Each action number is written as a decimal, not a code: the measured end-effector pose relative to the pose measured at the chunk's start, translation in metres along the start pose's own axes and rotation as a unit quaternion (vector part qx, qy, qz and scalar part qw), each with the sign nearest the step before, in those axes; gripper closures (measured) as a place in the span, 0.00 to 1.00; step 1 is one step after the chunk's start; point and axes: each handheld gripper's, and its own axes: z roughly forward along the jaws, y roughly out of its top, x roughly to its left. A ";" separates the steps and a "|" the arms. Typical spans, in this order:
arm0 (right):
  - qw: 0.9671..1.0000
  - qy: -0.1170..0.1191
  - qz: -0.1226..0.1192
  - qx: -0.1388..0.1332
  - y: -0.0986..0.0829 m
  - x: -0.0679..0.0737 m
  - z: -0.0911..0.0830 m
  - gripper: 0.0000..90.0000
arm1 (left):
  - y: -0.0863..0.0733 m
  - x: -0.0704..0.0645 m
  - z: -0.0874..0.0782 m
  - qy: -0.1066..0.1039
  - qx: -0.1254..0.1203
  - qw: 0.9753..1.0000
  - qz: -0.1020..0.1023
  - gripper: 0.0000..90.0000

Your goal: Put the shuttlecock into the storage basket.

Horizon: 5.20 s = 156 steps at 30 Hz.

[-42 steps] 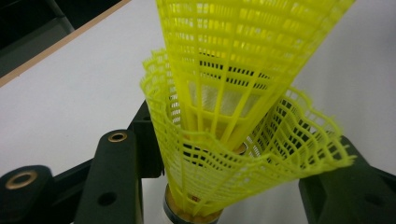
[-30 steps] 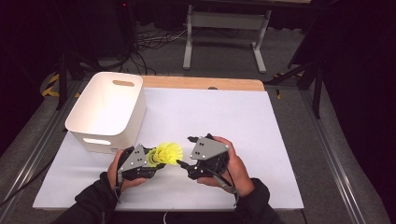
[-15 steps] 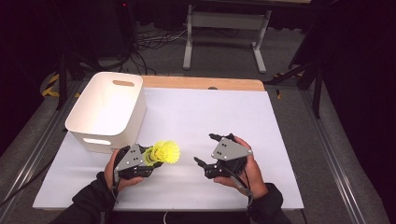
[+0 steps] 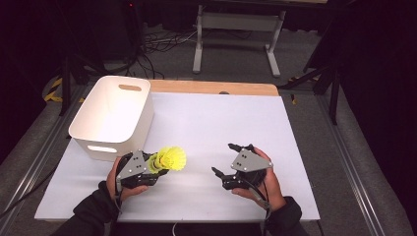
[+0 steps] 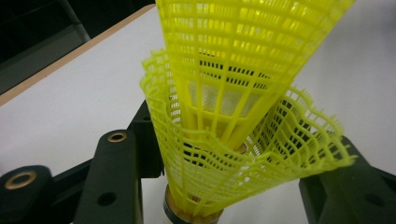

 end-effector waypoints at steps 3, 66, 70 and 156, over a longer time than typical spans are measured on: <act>1.000 -0.003 0.004 -0.001 -0.005 0.000 0.000 0.20 | 0.000 0.000 -0.001 0.000 0.000 1.000 -0.001 0.55; 0.997 -0.046 0.055 -0.016 -0.060 0.005 0.007 0.12 | 0.009 0.018 -0.049 0.054 -0.060 0.997 -0.020 0.55; 0.997 -0.046 0.054 -0.017 -0.059 0.005 0.007 0.12 | 0.010 0.019 -0.051 0.057 -0.063 0.996 -0.021 0.55; 0.997 -0.038 0.066 -0.013 -0.061 0.004 0.009 0.14 | 0.043 0.075 -0.123 0.108 -0.086 0.988 -0.068 0.55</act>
